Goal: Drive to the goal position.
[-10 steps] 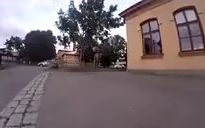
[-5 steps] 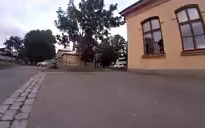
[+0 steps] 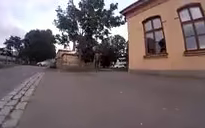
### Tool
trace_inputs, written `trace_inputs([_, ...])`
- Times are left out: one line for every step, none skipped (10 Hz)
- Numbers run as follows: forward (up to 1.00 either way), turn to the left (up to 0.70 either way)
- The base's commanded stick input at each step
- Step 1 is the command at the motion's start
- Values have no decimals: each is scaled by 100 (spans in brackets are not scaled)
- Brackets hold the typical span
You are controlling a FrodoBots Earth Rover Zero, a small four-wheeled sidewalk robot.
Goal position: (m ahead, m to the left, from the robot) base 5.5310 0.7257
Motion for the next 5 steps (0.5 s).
trace_inputs([45,7])
trace_inputs([45,3])
trace_inputs([45,0])
trace_inputs([45,0])
trace_inputs([45,0])
